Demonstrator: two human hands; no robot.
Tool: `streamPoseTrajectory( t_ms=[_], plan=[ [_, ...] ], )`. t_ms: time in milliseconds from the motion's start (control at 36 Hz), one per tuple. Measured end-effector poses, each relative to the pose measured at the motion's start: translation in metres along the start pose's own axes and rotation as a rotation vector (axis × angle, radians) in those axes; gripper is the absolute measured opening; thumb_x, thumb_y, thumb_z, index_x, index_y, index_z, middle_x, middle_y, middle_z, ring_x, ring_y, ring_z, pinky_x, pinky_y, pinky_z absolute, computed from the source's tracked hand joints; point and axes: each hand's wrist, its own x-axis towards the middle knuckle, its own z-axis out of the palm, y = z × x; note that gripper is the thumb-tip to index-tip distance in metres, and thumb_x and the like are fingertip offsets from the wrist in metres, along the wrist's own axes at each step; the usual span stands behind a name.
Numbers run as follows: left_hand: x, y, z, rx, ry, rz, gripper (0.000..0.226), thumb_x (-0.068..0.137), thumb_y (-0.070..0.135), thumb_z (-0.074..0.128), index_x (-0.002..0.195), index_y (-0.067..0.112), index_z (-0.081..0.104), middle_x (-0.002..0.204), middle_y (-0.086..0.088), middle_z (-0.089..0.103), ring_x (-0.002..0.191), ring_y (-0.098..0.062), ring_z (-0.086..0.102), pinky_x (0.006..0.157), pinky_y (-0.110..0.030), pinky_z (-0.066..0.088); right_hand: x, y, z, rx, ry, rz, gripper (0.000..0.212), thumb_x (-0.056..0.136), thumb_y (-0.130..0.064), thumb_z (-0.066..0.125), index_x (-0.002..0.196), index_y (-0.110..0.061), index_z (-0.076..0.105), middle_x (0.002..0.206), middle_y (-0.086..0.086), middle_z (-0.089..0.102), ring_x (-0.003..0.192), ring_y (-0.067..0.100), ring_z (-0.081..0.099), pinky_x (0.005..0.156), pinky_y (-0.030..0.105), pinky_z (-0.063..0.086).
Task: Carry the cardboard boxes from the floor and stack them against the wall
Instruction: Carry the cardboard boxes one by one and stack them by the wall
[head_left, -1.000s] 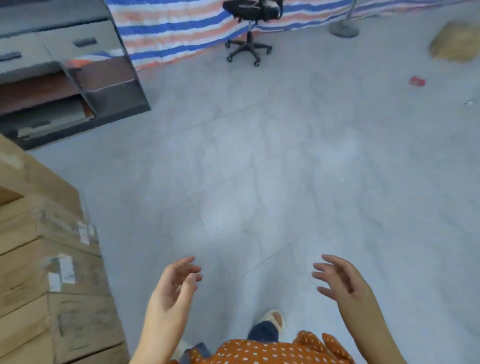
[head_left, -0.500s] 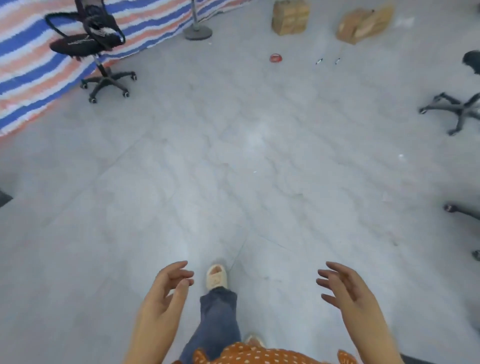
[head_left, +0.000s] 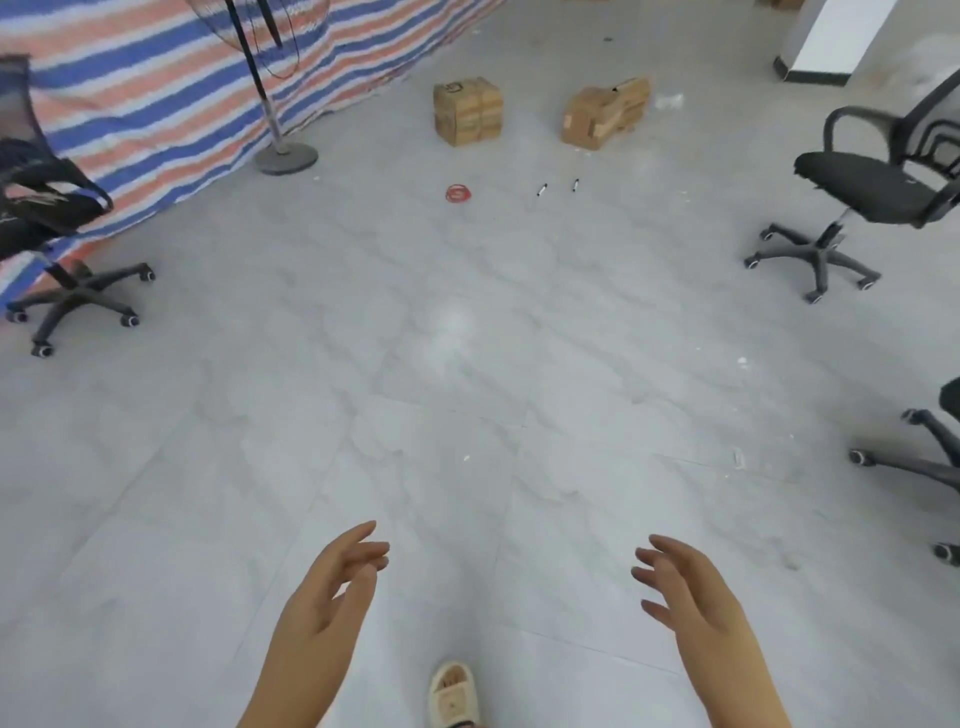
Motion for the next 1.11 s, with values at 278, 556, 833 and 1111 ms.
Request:
streamPoseTrajectory(
  t_ms=[278, 556, 833, 1111],
  plan=[
    [0.141, 0.039, 0.035, 0.058, -0.068, -0.009, 0.04, 0.092, 0.016, 0.053, 0.092, 0.055, 0.064, 0.101, 0.013, 0.07, 0.095, -0.002, 0.065, 0.091, -0.039, 0.049, 0.114, -0.041, 0.03, 0.045, 0.071, 0.082, 0.021, 0.096, -0.007, 0.05, 0.101, -0.021, 0.063, 0.101, -0.002, 0.069, 0.089, 0.004, 0.067, 0.08, 0.035, 0.051],
    [0.297, 0.098, 0.129, 0.004, -0.004, 0.002, 0.036, 0.092, 0.016, 0.054, 0.093, 0.05, 0.064, 0.097, 0.013, 0.071, 0.094, -0.004, 0.066, 0.096, -0.046, 0.047, 0.315, -0.108, 0.021, 0.036, 0.02, 0.039, 0.019, 0.097, -0.011, 0.048, 0.103, -0.022, 0.063, 0.102, -0.003, 0.069, 0.093, 0.008, 0.067, 0.078, 0.032, 0.054],
    [0.429, 0.158, 0.221, -0.006, -0.003, -0.023, 0.033, 0.093, 0.012, 0.054, 0.098, 0.042, 0.067, 0.099, 0.012, 0.071, 0.095, -0.003, 0.066, 0.096, -0.044, 0.047, 0.481, -0.18, 0.009, -0.017, -0.055, 0.002, 0.022, 0.098, -0.011, 0.047, 0.103, -0.025, 0.063, 0.103, -0.007, 0.069, 0.09, 0.0, 0.067, 0.079, 0.03, 0.051],
    [0.576, 0.192, 0.274, 0.032, 0.009, -0.09, 0.029, 0.082, 0.028, 0.052, 0.089, 0.053, 0.064, 0.097, 0.013, 0.071, 0.091, -0.003, 0.066, 0.096, -0.048, 0.047, 0.628, -0.212, 0.027, -0.044, -0.045, 0.074, 0.02, 0.098, -0.012, 0.047, 0.101, -0.025, 0.063, 0.101, -0.006, 0.069, 0.087, -0.002, 0.066, 0.077, 0.029, 0.051]
  ],
)
